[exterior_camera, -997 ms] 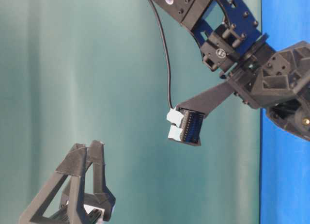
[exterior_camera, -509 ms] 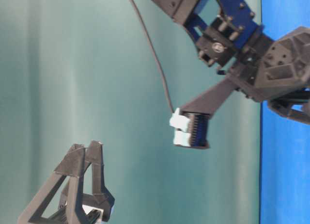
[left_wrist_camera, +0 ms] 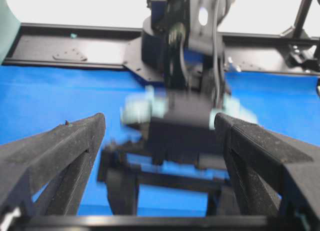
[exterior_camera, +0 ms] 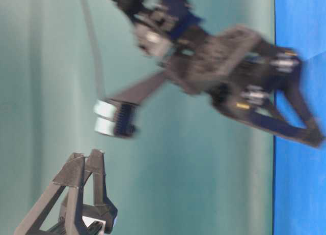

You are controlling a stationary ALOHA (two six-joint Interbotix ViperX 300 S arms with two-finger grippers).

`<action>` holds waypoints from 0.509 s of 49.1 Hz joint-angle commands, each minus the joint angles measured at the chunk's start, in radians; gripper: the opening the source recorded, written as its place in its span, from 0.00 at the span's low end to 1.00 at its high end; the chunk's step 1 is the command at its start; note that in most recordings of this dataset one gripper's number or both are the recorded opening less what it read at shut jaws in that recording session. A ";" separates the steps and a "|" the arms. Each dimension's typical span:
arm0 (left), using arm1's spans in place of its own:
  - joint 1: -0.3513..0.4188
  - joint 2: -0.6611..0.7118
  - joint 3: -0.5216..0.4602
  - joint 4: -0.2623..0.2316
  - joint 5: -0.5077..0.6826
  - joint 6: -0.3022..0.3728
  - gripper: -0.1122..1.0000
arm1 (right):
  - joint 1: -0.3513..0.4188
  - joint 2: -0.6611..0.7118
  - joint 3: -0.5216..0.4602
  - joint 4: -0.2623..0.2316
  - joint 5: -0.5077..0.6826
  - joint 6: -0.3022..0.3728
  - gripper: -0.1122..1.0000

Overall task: Handover the blue block to the right arm after grasping it with the left arm, then place it in the designated position.
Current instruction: 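Open the right gripper to release the cube and lift away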

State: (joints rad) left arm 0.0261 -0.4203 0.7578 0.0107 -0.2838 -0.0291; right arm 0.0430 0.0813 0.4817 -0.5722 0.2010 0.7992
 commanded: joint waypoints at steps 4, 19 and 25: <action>0.003 -0.018 -0.012 0.002 -0.006 0.000 0.94 | 0.006 -0.133 0.006 -0.005 0.055 -0.002 0.92; 0.003 -0.018 -0.017 0.002 -0.005 0.000 0.94 | 0.015 -0.328 0.040 -0.006 0.156 -0.006 0.92; 0.003 -0.018 -0.015 0.002 -0.005 0.000 0.94 | 0.015 -0.393 0.052 -0.008 0.195 -0.006 0.92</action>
State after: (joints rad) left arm 0.0276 -0.4234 0.7578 0.0107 -0.2838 -0.0291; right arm 0.0568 -0.2546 0.5384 -0.5752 0.3804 0.7946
